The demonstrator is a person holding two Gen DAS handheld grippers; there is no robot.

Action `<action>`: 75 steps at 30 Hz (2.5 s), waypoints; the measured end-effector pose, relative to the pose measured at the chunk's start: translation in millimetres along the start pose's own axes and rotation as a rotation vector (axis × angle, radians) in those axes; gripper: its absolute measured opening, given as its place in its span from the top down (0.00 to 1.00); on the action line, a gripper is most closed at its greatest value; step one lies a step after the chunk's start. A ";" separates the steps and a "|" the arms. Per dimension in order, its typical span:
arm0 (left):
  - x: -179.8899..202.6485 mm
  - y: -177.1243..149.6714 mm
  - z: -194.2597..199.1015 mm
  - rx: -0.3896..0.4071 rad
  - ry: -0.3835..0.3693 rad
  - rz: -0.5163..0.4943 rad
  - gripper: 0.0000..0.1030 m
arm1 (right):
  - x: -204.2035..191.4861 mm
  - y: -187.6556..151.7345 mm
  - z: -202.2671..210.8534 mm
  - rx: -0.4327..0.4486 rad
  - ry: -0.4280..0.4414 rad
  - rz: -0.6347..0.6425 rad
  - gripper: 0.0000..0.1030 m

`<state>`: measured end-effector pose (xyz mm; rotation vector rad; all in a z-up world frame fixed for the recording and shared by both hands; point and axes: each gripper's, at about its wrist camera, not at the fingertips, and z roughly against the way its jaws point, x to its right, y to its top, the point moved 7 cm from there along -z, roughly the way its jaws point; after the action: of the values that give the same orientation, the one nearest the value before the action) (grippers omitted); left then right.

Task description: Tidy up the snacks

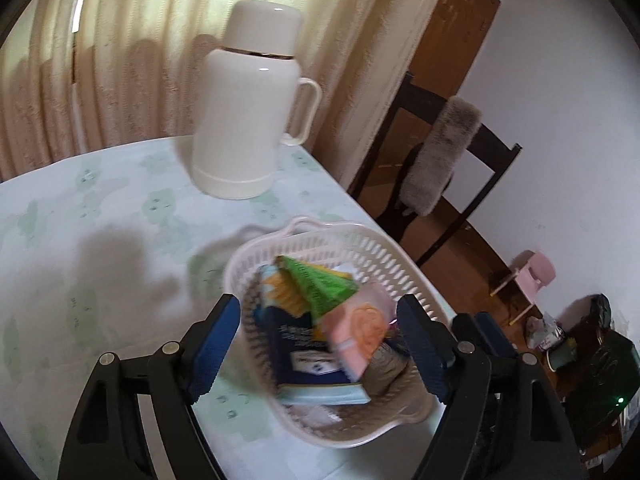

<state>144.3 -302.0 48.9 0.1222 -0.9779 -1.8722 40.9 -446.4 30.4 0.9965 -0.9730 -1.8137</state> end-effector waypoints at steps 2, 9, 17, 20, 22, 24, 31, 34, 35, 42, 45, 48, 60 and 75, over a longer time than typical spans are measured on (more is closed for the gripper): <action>-3.8 -1.4 3.1 0.009 0.027 -0.001 0.25 | -0.2 0.7 1.0 0.006 -0.004 0.002 0.44; -11.4 -11.7 22.8 0.075 0.184 -0.067 0.21 | 0.0 1.7 1.7 0.018 -0.011 0.008 0.42; -26.2 -31.1 36.6 0.106 0.370 -0.142 0.09 | -11.4 1.6 6.1 0.038 0.051 0.032 0.29; -38.4 -37.6 40.2 0.102 0.446 -0.139 0.07 | -18.2 0.9 8.9 0.050 0.076 0.050 0.21; -43.9 -40.6 41.0 0.099 0.447 -0.124 0.07 | -23.4 -0.9 8.7 0.045 0.090 0.068 0.21; -47.9 -43.6 41.7 0.090 0.452 -0.117 0.07 | -29.1 -3.8 7.2 0.032 0.110 0.083 0.20; -57.8 -39.1 55.1 0.116 0.515 -0.120 0.07 | -42.1 -9.9 8.1 0.007 0.188 0.113 0.15; -62.3 -36.4 59.4 0.127 0.531 -0.119 0.07 | -47.2 -15.8 5.9 -0.020 0.209 0.128 0.14; -62.6 -35.9 60.0 0.129 0.532 -0.121 0.07 | -48.3 -17.6 5.7 -0.028 0.212 0.131 0.14; -57.5 -35.5 60.1 0.146 0.564 -0.178 0.07 | -56.0 -25.6 2.6 -0.062 0.227 0.167 0.12; -57.2 -35.8 58.6 0.144 0.569 -0.188 0.07 | -56.6 -26.5 3.8 -0.058 0.217 0.176 0.12; -58.7 -35.7 58.2 0.141 0.572 -0.185 0.07 | -53.4 -25.5 5.3 -0.045 0.179 0.180 0.12; -54.2 -36.3 59.1 0.157 0.600 -0.218 0.05 | -44.4 -31.8 -0.6 -0.120 0.108 0.171 0.05; -51.2 -38.2 54.6 0.161 0.654 -0.259 0.04 | -48.8 -35.9 -5.9 -0.156 0.098 0.199 0.02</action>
<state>117.4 -222.6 43.6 0.9328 -0.6663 -1.7896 52.5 -390.7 8.6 0.8529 -0.8260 -1.6335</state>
